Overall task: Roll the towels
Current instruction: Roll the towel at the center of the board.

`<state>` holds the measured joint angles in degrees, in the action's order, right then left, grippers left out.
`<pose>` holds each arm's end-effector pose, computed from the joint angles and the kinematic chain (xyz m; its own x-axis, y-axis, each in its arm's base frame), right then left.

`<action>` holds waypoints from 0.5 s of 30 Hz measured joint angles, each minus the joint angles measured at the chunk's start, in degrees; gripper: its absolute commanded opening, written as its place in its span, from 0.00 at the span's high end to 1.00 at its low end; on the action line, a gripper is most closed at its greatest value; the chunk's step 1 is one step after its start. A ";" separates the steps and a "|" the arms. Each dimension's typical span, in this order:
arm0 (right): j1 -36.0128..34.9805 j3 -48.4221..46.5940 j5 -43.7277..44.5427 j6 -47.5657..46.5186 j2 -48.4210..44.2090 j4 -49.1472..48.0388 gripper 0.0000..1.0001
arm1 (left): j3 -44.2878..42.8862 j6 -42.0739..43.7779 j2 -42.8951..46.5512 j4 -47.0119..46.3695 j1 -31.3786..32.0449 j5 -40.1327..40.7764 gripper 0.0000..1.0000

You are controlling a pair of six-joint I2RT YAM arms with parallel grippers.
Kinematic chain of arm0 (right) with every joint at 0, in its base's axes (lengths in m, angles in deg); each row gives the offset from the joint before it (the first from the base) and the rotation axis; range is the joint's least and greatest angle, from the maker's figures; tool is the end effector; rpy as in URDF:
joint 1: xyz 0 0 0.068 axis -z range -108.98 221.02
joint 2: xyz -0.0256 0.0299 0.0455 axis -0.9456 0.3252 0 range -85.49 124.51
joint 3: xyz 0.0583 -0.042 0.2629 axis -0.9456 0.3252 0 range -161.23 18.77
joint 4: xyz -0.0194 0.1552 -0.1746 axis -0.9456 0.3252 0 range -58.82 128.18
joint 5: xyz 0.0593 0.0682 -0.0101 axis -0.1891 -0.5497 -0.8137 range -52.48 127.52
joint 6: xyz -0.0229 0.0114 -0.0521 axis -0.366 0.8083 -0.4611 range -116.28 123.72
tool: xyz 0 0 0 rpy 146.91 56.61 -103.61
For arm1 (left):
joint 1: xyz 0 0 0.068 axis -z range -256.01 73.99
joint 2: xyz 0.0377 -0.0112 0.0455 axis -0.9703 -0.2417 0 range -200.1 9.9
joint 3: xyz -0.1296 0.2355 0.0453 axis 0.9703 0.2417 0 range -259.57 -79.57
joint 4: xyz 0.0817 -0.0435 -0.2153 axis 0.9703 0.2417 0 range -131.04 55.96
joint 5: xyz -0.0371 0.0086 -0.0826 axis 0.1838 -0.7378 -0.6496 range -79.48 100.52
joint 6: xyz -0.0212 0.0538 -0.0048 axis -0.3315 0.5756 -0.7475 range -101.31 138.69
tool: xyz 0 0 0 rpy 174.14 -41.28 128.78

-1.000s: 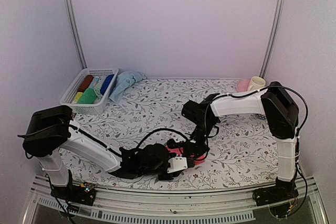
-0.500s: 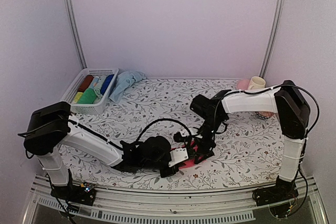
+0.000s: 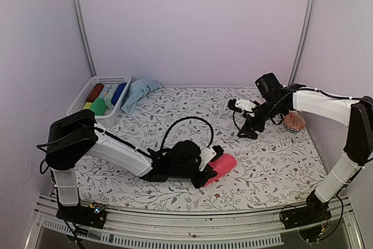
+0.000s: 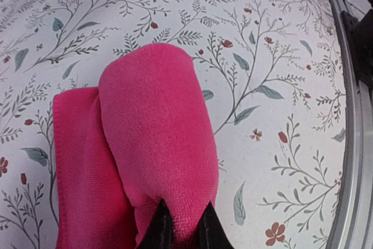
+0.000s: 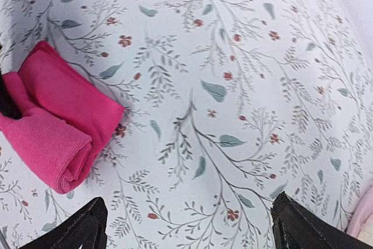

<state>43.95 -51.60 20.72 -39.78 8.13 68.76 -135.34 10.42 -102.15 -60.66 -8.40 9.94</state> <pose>0.2742 0.1538 0.2472 -0.1778 -0.8309 -0.5272 -0.9422 0.2983 -0.1524 0.1448 -0.3529 0.1427 -0.3585 0.4925 -0.7930 0.8853 0.4489 -0.1214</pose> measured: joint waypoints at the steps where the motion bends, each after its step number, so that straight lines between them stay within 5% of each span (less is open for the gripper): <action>1: 0.46 1.09 1.46 1.29 -1.09 -1.97 0.01 | -1.11 -1.60 -0.90 0.00 -0.11 0.13 1.00; 6: 3.67 6.45 3.74 7.08 -4.48 -7.82 0.01 | -6.45 -9.31 -4.59 0.98 -0.87 0.85 1.00; 15: 10.49 6.97 -8.94 13.11 -4.22 -9.57 0.01 | -11.34 -22.36 -10.86 -4.83 -5.57 -7.17 1.00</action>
<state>54.44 -44.63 11.78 -26.67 3.91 59.19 -146.68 -11.94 -113.02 -65.49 -13.97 2.77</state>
